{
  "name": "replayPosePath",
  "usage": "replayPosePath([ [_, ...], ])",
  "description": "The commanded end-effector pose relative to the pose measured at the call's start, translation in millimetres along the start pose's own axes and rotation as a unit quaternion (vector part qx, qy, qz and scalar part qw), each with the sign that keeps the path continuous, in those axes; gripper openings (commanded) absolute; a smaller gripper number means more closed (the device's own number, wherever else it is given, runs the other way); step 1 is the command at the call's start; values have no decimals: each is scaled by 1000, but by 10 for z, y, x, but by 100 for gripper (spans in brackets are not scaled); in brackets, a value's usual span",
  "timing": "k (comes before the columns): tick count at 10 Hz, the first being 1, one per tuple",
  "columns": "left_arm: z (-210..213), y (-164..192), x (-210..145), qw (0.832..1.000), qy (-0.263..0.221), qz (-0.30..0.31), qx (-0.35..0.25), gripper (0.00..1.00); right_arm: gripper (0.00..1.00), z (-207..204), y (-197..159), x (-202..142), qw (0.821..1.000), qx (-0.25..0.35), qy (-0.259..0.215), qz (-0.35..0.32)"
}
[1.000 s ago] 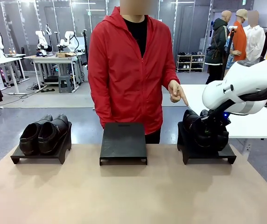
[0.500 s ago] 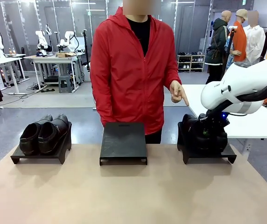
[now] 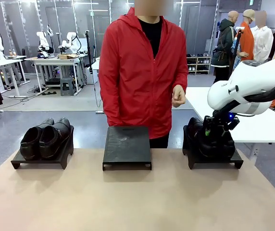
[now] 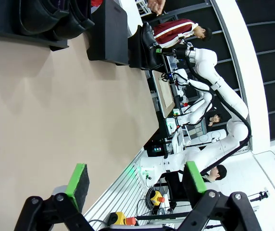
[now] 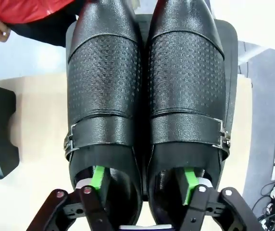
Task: Place the shoes on the stand as instructed by the person.
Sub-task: Pick up another pair of Shoes and place it on the Shoes Stand indicated by the person.
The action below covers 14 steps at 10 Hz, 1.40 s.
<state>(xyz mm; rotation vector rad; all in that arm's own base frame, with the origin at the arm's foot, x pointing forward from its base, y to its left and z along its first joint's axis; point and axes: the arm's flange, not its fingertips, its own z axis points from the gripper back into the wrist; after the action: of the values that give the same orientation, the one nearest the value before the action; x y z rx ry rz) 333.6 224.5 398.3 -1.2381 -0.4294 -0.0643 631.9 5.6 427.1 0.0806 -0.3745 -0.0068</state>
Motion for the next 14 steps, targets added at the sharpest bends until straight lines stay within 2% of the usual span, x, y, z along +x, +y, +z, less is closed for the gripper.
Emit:
replayPosePath([
  [1,-4,-37,-46,1000,2,-6,-4,100,100,-3,-34,13,1000,0,3,-19],
  [2,-4,-37,-46,1000,2,-6,-4,100,100,-8,-47,8,1000,-7,0,-24],
  [3,-4,-37,-46,1000,2,-6,-4,100,84,-1,-59,20,999,-13,-1,-29],
  [4,-4,-37,-46,1000,2,-6,-4,100,84,2,-43,0,1000,-1,0,-6],
  [14,-4,-37,-46,1000,2,-6,-4,100,84,2,-43,0,1000,-1,0,-6],
])
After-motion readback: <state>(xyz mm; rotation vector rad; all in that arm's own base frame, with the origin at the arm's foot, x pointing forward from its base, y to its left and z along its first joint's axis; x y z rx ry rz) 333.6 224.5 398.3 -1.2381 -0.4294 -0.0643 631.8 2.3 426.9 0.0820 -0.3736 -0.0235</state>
